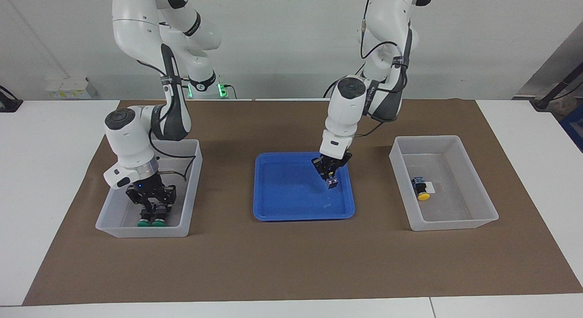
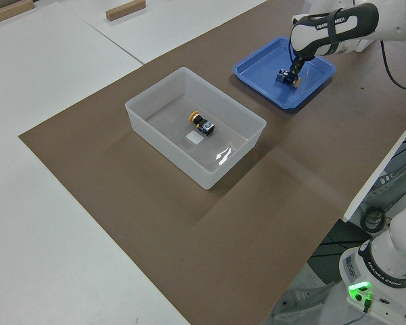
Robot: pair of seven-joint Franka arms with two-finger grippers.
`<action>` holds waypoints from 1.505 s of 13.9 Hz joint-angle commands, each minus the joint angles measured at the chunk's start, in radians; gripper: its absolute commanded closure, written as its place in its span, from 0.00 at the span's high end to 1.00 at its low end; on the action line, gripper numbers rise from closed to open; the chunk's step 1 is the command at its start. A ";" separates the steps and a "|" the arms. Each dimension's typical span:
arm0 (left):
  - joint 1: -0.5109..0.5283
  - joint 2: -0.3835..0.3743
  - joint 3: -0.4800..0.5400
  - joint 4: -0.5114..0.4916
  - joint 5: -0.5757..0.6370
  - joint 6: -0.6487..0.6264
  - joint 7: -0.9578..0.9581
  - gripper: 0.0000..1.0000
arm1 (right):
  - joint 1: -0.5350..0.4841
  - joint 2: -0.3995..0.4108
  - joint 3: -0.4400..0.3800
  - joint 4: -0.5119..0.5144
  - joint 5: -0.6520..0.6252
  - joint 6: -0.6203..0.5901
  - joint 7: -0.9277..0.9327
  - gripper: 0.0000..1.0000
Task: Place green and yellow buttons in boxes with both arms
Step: 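Carry the yellow button to the box while the right gripper carries the green one, then release the yellow button in the box while the right gripper releases the green one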
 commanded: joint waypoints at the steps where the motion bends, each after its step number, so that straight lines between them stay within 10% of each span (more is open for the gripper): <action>1: 0.077 -0.079 -0.005 -0.005 0.016 -0.093 0.102 0.00 | -0.018 0.014 0.008 0.014 0.006 0.003 -0.017 0.91; 10: 0.350 -0.138 -0.008 0.067 0.003 -0.364 0.642 0.00 | -0.009 -0.207 0.010 0.025 0.006 -0.264 -0.004 1.00; 21: 0.586 -0.194 -0.002 -0.088 -0.025 -0.238 0.972 0.00 | 0.003 -0.405 0.030 0.240 0.009 -0.835 0.023 1.00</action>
